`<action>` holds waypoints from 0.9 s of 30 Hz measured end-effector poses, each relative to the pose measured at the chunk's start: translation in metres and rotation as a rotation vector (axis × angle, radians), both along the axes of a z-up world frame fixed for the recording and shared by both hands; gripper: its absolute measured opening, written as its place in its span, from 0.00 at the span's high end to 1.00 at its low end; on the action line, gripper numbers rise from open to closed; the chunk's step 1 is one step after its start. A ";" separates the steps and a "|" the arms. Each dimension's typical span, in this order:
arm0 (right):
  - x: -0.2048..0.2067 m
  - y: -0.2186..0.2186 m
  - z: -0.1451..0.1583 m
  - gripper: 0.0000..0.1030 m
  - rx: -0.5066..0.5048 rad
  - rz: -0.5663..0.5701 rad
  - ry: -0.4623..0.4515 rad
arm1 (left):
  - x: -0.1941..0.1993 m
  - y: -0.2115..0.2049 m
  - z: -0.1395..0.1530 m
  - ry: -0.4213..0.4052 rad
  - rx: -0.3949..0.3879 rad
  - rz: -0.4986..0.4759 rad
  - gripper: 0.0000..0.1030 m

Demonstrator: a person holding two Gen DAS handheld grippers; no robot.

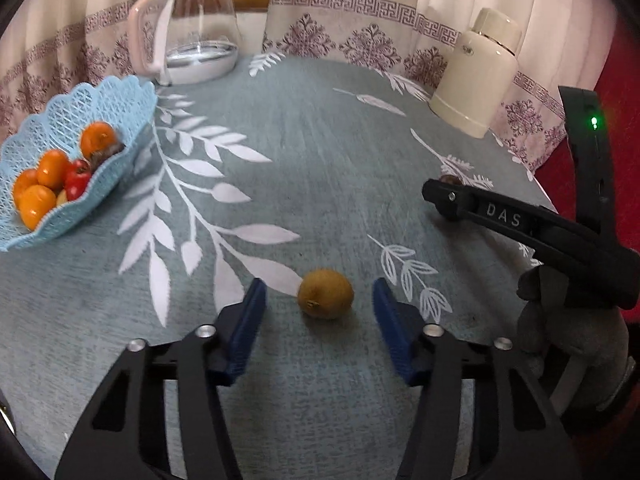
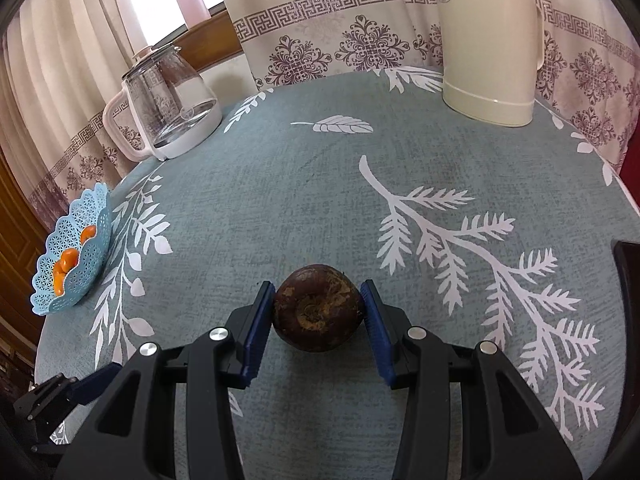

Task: Organize fruits
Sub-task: 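Grasp the small yellow-brown fruit with the left tool while the right tool holds the brown fruit, then carry the small yellow-brown fruit into the basket with the left tool and release it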

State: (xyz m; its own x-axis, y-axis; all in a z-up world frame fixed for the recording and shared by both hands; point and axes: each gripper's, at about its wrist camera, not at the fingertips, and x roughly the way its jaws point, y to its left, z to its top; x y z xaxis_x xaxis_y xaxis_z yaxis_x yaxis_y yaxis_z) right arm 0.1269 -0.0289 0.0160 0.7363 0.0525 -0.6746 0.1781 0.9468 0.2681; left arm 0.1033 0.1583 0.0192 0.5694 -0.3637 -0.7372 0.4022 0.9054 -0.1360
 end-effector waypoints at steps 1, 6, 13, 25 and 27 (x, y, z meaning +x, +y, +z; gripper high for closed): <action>0.000 0.000 0.000 0.57 -0.001 0.000 0.000 | 0.000 -0.001 -0.001 0.005 0.001 -0.006 0.59; 0.001 -0.001 -0.001 0.57 0.002 0.000 0.003 | 0.000 -0.004 -0.002 0.012 0.002 -0.019 0.70; 0.001 -0.001 -0.002 0.57 0.004 -0.001 0.004 | -0.001 -0.005 -0.002 0.011 -0.006 -0.028 0.71; -0.003 -0.001 0.002 0.57 0.001 -0.004 -0.023 | -0.005 0.004 0.011 -0.041 0.001 0.019 0.71; -0.005 0.000 0.004 0.57 -0.005 -0.004 -0.033 | -0.006 0.009 0.017 -0.060 0.000 0.035 0.71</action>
